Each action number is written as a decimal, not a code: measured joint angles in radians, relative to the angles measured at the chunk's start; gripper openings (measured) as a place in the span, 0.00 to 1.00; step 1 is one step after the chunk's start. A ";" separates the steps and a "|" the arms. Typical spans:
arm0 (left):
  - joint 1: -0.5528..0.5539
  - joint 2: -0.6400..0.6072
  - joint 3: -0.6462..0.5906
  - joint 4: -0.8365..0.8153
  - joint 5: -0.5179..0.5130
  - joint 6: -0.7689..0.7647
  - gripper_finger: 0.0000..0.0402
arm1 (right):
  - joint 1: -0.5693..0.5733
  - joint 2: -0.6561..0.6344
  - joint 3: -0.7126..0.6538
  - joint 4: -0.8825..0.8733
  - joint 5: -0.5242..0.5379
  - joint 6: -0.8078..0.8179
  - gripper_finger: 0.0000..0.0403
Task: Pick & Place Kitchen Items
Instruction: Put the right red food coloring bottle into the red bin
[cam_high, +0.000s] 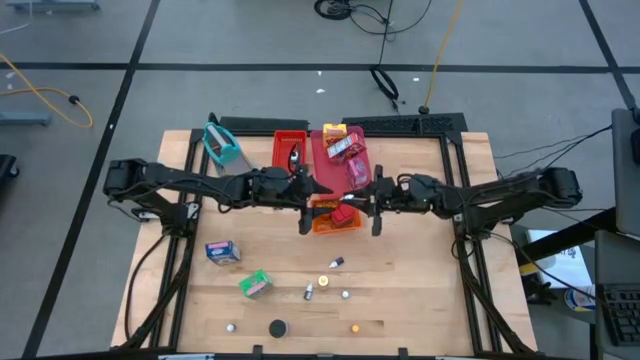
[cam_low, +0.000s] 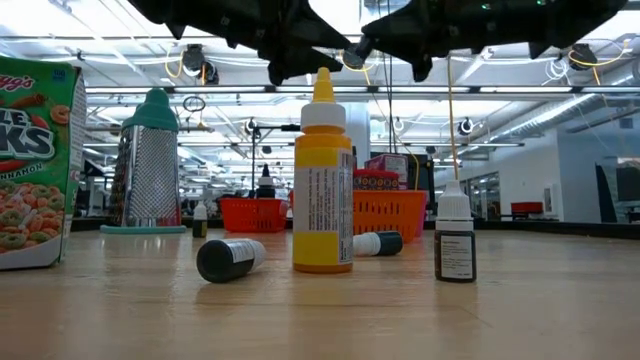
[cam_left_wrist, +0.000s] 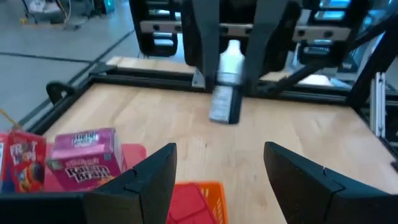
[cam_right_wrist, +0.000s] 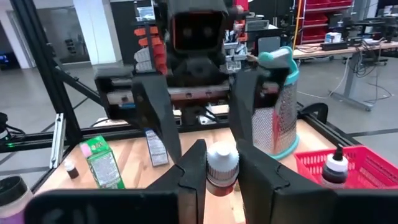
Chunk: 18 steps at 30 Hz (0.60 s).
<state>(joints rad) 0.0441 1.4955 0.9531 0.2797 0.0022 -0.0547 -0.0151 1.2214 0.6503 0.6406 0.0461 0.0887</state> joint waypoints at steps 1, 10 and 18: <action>0.000 0.008 0.000 0.029 0.000 0.000 0.61 | 0.000 0.011 0.006 0.002 0.000 0.000 0.14; 0.000 0.054 0.000 0.117 0.024 -0.010 0.61 | -0.010 0.076 0.041 0.003 0.000 -0.015 0.14; -0.006 0.088 0.000 0.129 0.051 -0.008 0.51 | -0.019 0.075 0.039 0.028 -0.028 -0.008 0.14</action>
<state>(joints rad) 0.0376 1.5840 0.9535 0.4084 0.0536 -0.0630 -0.0338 1.2968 0.6891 0.6688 0.0182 0.0807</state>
